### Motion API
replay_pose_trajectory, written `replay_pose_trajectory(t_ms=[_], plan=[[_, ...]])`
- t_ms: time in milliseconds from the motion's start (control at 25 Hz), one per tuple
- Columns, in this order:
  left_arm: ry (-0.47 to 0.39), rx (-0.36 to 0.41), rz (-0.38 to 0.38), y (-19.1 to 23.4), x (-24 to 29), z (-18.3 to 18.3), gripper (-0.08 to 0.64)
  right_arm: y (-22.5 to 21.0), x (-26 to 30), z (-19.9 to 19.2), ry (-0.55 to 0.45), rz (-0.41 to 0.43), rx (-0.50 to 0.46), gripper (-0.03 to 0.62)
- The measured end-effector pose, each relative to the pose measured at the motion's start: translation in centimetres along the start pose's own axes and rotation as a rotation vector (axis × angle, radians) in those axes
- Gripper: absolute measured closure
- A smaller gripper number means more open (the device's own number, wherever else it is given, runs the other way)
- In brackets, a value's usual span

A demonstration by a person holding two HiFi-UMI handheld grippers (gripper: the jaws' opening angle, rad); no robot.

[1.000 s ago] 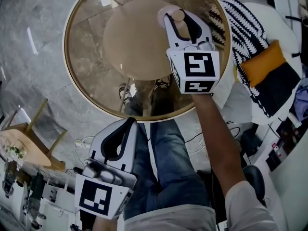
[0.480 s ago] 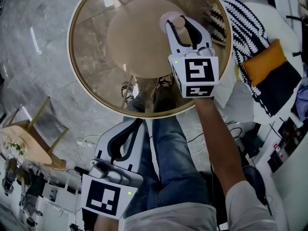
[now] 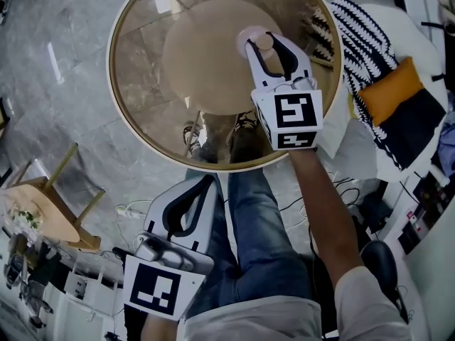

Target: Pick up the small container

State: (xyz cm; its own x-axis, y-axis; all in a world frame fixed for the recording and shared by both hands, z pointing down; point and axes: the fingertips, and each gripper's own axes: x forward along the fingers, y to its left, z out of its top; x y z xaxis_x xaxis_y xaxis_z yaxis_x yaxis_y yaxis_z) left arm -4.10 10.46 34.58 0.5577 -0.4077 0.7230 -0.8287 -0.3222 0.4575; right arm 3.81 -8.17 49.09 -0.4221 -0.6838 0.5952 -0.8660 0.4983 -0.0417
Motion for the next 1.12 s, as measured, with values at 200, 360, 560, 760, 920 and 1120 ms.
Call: replay_pose_trajectory(t_ms=[200,360,560,760,920,1120], plan=[[-0.013,-0.001,0.004,0.3,-0.8,0.2,0.543,0.9,-0.6,0.1,0.006,0.011,-0.005,0.445],[-0.018,0.006,0.005,0.2,-1.5,0.3,0.543,1.5,-1.2,0.4,0.01,0.013,-0.017,0.445],[-0.024,0.006,0.005,0.1,-2.4,0.3,0.543,2.4,-2.0,0.5,0.01,0.02,-0.02,0.445],[-0.029,0.013,0.008,0.1,-3.2,0.0,0.543,3.4,-2.8,0.4,0.011,0.034,-0.028,0.444],[-0.037,0.014,0.008,-0.1,-3.4,-0.1,0.543,4.0,-3.5,0.3,0.013,0.047,-0.032,0.444],[-0.049,0.013,0.007,-0.4,-4.0,0.3,0.543,4.5,-4.6,0.4,0.015,0.06,-0.033,0.445]])
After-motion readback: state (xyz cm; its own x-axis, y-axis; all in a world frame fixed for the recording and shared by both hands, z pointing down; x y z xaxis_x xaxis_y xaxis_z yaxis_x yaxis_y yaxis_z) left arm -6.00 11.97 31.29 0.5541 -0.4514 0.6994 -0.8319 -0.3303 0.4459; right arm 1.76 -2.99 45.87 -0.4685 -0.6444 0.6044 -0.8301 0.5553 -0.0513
